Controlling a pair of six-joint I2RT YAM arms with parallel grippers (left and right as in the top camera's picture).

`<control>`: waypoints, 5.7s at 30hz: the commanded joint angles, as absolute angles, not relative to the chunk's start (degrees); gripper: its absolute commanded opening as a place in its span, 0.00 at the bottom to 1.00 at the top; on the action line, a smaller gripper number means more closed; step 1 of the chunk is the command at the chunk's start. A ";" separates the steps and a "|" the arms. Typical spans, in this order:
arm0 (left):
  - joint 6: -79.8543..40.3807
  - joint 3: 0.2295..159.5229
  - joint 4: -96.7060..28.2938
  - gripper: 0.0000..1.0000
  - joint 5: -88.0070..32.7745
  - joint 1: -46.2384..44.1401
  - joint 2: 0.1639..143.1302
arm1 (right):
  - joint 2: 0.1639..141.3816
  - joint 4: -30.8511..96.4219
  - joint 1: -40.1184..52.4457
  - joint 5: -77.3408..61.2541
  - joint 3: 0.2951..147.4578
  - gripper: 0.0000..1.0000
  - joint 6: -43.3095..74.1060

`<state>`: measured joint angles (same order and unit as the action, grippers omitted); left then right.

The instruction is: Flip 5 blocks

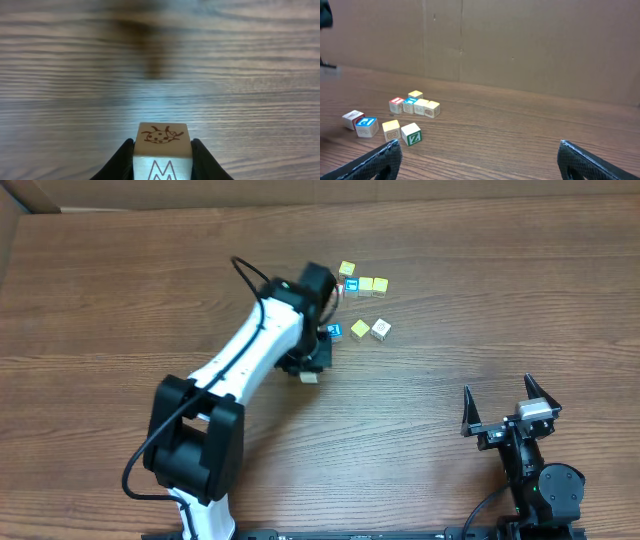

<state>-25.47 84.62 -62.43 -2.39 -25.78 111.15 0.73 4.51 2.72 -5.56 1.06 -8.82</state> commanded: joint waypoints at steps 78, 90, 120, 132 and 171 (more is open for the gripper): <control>-26.83 105.49 -68.77 1.00 -1.06 16.64 110.50 | 0.16 4.25 2.94 -5.61 0.45 1.00 -8.86; -26.83 105.49 -68.77 1.00 -1.04 16.64 110.50 | 0.16 4.27 2.94 -5.61 0.45 1.00 -8.86; -26.83 105.49 -68.77 1.00 -1.06 16.64 110.50 | 4.21 3.73 2.94 -13.85 7.49 1.00 3.68; -26.83 105.49 -68.77 1.00 -1.06 16.64 110.50 | 44.95 37.89 2.94 -21.39 58.67 1.00 3.64; -26.83 105.49 -68.77 1.00 -1.06 16.64 110.50 | 115.13 69.41 22.59 -6.48 110.98 0.80 15.29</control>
<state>-27.05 104.62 -68.82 -1.28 16.60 111.15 113.32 70.39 20.91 -7.27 109.62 14.79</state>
